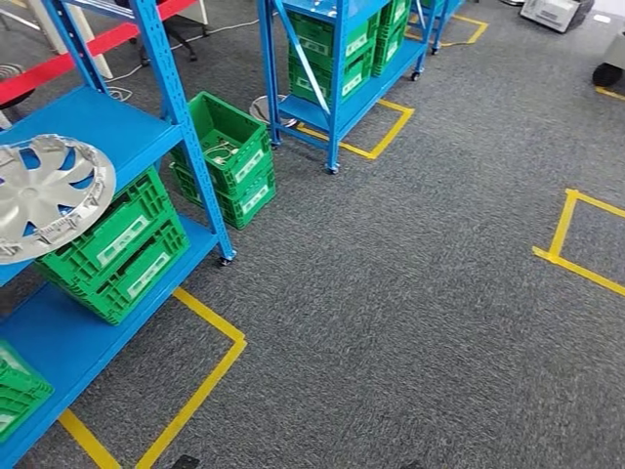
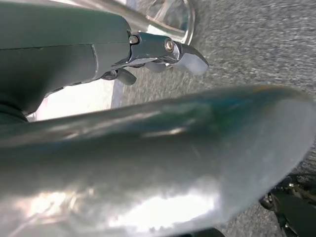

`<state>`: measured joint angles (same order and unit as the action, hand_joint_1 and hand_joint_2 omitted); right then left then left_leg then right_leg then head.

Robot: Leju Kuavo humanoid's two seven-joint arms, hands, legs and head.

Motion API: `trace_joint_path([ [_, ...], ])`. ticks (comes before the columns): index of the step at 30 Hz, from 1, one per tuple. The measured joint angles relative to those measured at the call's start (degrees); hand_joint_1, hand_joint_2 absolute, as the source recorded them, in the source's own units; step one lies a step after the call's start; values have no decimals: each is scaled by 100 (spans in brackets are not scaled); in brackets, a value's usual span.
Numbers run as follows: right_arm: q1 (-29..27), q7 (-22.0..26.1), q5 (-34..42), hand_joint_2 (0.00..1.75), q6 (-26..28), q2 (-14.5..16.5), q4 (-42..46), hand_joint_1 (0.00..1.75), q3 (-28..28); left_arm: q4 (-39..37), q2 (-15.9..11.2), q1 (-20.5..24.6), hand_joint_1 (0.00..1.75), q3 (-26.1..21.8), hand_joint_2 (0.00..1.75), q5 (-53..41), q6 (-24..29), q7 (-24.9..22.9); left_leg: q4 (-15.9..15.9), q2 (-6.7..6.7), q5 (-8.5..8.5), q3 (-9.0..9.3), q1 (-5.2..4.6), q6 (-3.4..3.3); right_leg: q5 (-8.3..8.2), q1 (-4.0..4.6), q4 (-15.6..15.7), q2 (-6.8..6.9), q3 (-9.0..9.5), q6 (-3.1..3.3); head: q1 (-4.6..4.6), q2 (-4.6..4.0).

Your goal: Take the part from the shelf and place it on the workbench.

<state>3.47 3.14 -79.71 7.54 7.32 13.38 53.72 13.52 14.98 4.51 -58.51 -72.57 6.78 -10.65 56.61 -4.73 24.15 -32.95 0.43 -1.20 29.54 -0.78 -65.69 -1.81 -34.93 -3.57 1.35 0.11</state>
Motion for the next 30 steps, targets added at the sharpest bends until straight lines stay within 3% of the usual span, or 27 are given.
trace_joint_path([
  [2, 3, 15, 1, 0, 1, -8, 0, 0, 19, -3, 6, 15, 0, 0, 0, -1, -3, 1, 20, -148, -6, -29, 0, 63, -219, -40, 635, -293, 273, 16, 8, 0],
  [3, 6, 21, 1, 0, 1, -9, 0, 0, 28, -4, 8, 16, 0, 0, 0, -2, -4, 1, 20, -215, -20, -54, 6, 107, -228, -45, 754, -380, 331, 34, 12, 0],
  [5, 16, 32, 1, 0, 1, -5, 0, 0, 37, -9, 10, 3, 0, 0, 0, -2, -4, 1, 4, -338, -59, -100, 29, 192, -234, -34, 771, -292, 357, 94, 14, 0],
  [6, 20, 36, 1, 0, 1, -6, 1, 0, 41, -11, 13, -8, 0, 0, 0, -2, -3, 1, 25, -292, -45, -124, 26, 226, -250, -36, 784, -221, 365, 130, 9, 0],
  [7, 21, 40, -1, 0, 1, -7, 2, 0, 46, -14, 17, -12, 0, 0, 0, -2, -2, 1, 131, -162, 33, -183, 16, 254, -265, -40, 806, -140, 373, 168, -15, 0],
  [9, 13, 44, -7, 0, -2, -14, 4, 0, 59, -14, 26, 1, 0, 0, 0, -2, 0, 1, 690, 213, 368, -454, -5, 293, -275, -29, 832, 43, 382, 226, -62, 0],
  [10, 6, 44, -11, 0, -7, -14, 4, 0, 65, -14, 29, 10, 0, 0, 0, 0, 0, 1, 1086, 326, 557, -643, -3, 306, -270, -16, 834, 142, 381, 245, -79, 0],
  [12, 1, 44, -29, 0, -20, -15, 4, 0, 72, -14, 31, 10, 0, 0, 0, 5, 1, -1, 1591, 397, 704, -872, 3, 320, -260, 1, 833, 328, 384, 257, -79, 0],
  [13, 4, 44, -41, 0, -25, -14, 4, 0, 72, -14, 30, 4, 0, 0, 0, 7, 2, -3, 1555, 410, 621, -842, 4, 319, -255, 4, 833, 410, 389, 257, -79, 0],
  [14, 9, 45, -53, 0, -28, -13, 4, 0, 72, -14, 28, -1, 0, 0, 0, 8, 3, -4, 1303, 442, 454, -697, 3, 312, -248, 5, 832, 484, 400, 249, -80, 0],
  [16, 17, 51, -66, 0, -32, -12, 4, 0, 72, -14, 28, 6, 0, 0, 0, 9, 6, -7, 527, 686, 131, -262, -21, 284, -216, 26, 820, 615, 428, 207, -89, 0],
  [18, 21, 57, -69, 0, -32, -13, 4, 0, 73, -14, 37, 28, 0, 0, 0, 9, 7, -7, 75, 874, 40, -28, -49, 215, -178, 67, 812, 734, 445, 148, -86, 0],
  [20, 38, 59, -70, 0, -33, -13, 5, 0, 73, -14, 43, 28, 0, -1, 0, 12, 8, -7, 28, 785, 56, -30, -60, 129, -159, 83, 831, 861, 485, 92, -76, 0],
  [22, 56, 60, -70, 0, -34, -13, 7, 0, 73, -14, 45, 12, 0, -2, 0, 20, 11, -9, 8, 651, 36, -28, -41, 58, -62, 60, 733, 725, 473, 26, -62, 0],
  [23, 53, 61, -71, 0, -36, -13, 7, 0, 73, -14, 47, 15, 0, -3, 0, 22, 14, -10, -1, 586, 23, -26, -25, 23, 69, 46, 523, 569, 383, -1, -50, 0],
  [25, 32, 62, -78, 0, -39, -12, 7, 0, 73, -14, 52, 29, 0, -6, 0, 30, 17, -13, -2, 451, 12, -35, -15, -17, 436, 29, -218, 271, 33, -28, -23, 0],
  [26, 19, 62, -84, 0, -40, -11, 7, 0, 73, -14, 54, 31, 0, -8, 0, 35, 17, -16, -1, 375, 11, -40, -17, -25, 577, 29, -598, 221, -160, -31, -17, 0],
  [27, 11, 61, -92, 0, -42, -11, 7, 0, 73, -14, 52, 26, 0, -13, 0, 40, 19, -20, 0, 292, 10, -40, -19, -26, 616, 30, -822, 202, -289, -29, -13, 0],
  [28, 6, 61, -101, 0, -43, -11, 7, 0, 73, -14, 50, 19, 0, -17, 0, 44, 20, -25, 1, 208, 8, -37, -20, -24, 539, 29, -831, 191, -320, -22, -10, 0],
  [30, 10, 59, -121, 0, -49, -11, 7, 0, 73, -14, 49, 11, 0, -26, 0, 41, 24, -30, 4, 38, 2, -25, -14, -8, 129, 17, -230, 105, -73, 1, -9, 0],
])
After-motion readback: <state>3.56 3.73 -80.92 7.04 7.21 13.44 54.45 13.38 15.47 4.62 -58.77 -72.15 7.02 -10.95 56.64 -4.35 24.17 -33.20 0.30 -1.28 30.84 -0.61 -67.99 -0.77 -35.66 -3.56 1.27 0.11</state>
